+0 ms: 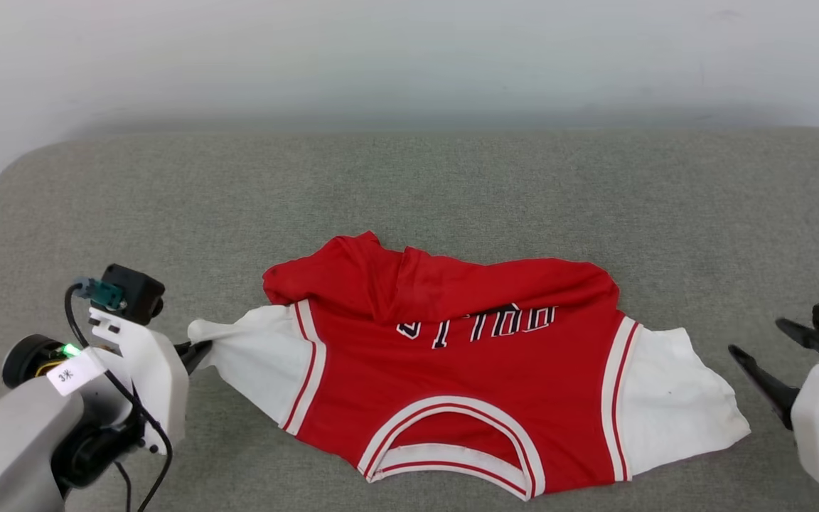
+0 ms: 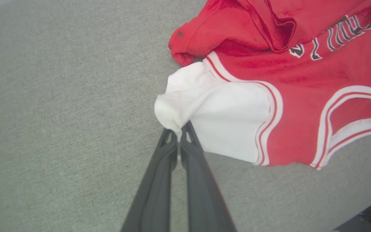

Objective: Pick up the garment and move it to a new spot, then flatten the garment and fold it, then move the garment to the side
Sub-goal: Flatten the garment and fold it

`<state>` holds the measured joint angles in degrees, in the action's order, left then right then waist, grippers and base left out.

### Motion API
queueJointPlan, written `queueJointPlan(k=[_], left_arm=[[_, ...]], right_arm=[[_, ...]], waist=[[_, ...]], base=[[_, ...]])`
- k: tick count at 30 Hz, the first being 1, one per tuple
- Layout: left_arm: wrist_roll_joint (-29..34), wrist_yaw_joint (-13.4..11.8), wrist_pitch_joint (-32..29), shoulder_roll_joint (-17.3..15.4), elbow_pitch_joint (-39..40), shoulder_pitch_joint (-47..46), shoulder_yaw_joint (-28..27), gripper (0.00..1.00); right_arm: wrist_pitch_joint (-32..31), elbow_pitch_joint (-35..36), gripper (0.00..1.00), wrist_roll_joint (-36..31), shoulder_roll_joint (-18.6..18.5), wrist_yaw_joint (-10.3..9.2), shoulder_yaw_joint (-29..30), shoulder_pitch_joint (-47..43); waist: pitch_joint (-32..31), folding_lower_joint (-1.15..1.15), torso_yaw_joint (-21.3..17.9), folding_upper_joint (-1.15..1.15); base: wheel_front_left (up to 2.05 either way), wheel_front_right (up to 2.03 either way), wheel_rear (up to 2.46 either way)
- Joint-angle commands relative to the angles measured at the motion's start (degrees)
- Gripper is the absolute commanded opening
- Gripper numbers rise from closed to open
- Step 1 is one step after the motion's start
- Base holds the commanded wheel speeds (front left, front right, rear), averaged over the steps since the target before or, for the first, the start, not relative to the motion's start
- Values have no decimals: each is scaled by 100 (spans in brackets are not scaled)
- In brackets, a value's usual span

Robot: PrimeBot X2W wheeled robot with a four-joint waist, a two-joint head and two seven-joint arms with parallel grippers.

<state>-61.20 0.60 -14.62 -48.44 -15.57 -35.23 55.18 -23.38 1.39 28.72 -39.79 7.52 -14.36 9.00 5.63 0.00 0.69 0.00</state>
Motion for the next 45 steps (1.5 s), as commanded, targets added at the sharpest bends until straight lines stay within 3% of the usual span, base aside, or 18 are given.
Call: queueJointPlan(k=[1,7,15,24,32,33,34,35,45], left_arm=[[46,-106,25,-54,192,113,-4,0],[175,-449,-7,-177,800,227,47,0],[236,-603,-26,-195,1094,183,47,0],[262,-642,20,-148,1177,127,45,0],[217,-635,108,-91,1130,197,37,0],[197,-623,133,-83,1122,212,27,0],[196,-616,144,-79,1115,225,17,0],[178,-603,175,-76,1106,245,11,0],[61,-612,745,-135,1413,488,-199,0]], right_arm=[[-342,70,100,207,-192,-7,-88,116],[-1520,-8,100,884,-603,-7,-451,244],[-1926,-684,100,1143,-520,-7,-916,585],[-1629,-1842,100,1186,-188,-7,-1683,866],[-913,-2444,100,1433,92,-3,-2394,1004],[-805,-2474,49,1464,94,-3,-2472,1047],[-677,-2502,11,1500,91,-3,-2526,1089],[-570,-2522,0,1541,80,-3,-2572,1130],[635,-2092,0,1764,-466,-6,-2641,1156]], waist=[[-4,0,36,0],[45,0,134,0],[199,0,256,0],[393,0,375,0],[475,0,382,0],[474,0,377,0],[468,0,370,0],[454,0,363,0],[56,0,314,0]], base=[[0,0,0],[0,0,0],[0,0,0],[0,0,0],[0,0,0],[0,0,0],[0,0,0],[0,0,0],[0,0,0]])
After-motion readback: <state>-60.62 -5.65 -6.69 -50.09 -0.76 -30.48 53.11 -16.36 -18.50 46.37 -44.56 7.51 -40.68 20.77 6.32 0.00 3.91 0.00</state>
